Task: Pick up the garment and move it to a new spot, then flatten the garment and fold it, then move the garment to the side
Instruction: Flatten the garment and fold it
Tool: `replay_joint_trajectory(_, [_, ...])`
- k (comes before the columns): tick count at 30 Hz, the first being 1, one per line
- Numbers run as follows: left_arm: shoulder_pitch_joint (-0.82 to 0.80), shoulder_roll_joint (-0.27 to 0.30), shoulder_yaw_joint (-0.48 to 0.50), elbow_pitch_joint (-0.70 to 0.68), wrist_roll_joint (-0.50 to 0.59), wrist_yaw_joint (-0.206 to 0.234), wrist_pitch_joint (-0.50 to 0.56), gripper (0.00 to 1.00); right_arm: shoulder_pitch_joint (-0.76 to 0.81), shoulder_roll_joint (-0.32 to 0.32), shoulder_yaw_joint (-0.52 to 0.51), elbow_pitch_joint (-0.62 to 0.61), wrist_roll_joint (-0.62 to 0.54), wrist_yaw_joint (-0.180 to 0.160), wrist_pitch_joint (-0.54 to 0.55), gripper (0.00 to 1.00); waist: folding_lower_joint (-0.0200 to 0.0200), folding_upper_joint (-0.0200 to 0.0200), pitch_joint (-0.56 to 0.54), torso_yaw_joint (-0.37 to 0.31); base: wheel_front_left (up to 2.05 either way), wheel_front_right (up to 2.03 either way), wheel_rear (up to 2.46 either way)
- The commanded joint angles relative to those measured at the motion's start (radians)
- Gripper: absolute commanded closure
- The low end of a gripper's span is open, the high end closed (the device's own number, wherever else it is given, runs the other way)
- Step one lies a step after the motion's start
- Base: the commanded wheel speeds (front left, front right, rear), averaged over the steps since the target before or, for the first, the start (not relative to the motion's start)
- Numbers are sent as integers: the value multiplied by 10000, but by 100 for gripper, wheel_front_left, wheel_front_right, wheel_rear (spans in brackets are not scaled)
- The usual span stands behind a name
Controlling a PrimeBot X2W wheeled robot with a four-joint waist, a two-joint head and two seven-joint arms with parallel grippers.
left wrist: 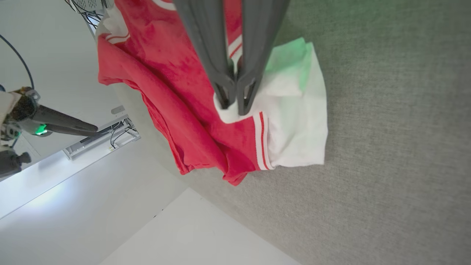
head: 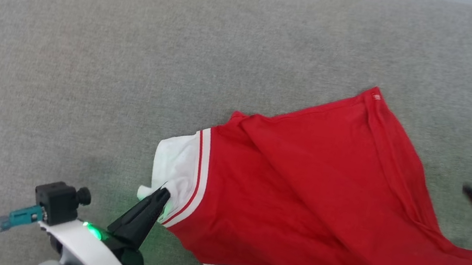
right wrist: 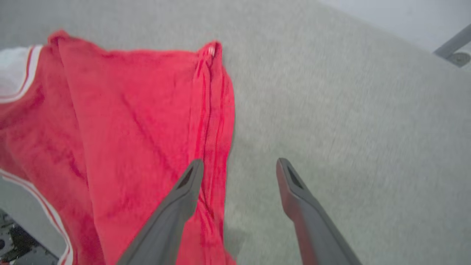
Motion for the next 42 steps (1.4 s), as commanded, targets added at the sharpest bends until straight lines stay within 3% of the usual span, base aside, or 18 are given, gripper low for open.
replay_joint_trajectory(1, [-264, -87, -52, -34, 26, 24, -53, 100, -812, 366, 111, 240, -200, 0, -117, 0, 0, -1, 232, 190, 0, 0, 0])
replay_joint_trajectory(9, [-877, -390, -402, 13, 27, 24, -53, 100, -4330, 1468, 2132, 2807, -1044, 0, -319, 0, 0, -1, 945, 751, 0, 0, 0])
replay_joint_trajectory(17, [-1297, -702, -531, 43, 91, 24, -53, 100, -6605, 1457, 4754, 5081, -1332, -1, -301, 0, 0, -1, 1549, 1186, 0, 0, 0])
replay_joint_trajectory(23, [-1469, -864, -525, 97, 100, 24, -53, 100, -7128, 1386, 6260, 5918, -772, 0, -44, 0, 0, -1, 1815, 1428, 0, 0, 0])
replay_joint_trajectory(24, [-1452, -889, -533, 116, 96, 24, -53, 100, -7117, 1343, 6551, 5983, -635, 2, 57, 14, 0, -1, 1824, 1446, 0, 0, 0])
replay_joint_trajectory(25, [-1447, -908, -541, 136, 90, 24, -53, 100, -7114, 1284, 6817, 6022, -479, 3, 150, 54, 0, -1, 1826, 1459, 0, 0, 0])
replay_joint_trajectory(26, [-1462, -926, -543, 157, 83, 24, -53, 100, -7120, 1229, 7039, 6054, -327, 8, 222, 84, 0, -1, 1820, 1467, 0, 0, 0])
replay_joint_trajectory(27, [-1473, -940, -537, 185, 67, 24, -53, 100, -7144, 1176, 7256, 6068, -189, 14, 227, 100, 0, -1, 1797, 1467, 0, 0, 0])
replay_joint_trajectory(33, [-1585, -868, -436, 366, -26, 24, -53, 100, -7629, 1120, 7532, 6358, 383, -1, -695, 100, 0, -1, 1467, 1289, 0, 0, 0])
replay_joint_trajectory(42, [-3092, -147, -551, 286, -974, 24, -52, 100, -9001, 1411, 6247, 7715, 396, -1, -2671, 100, 0, -1, 1258, 714, 0, 0, 0])
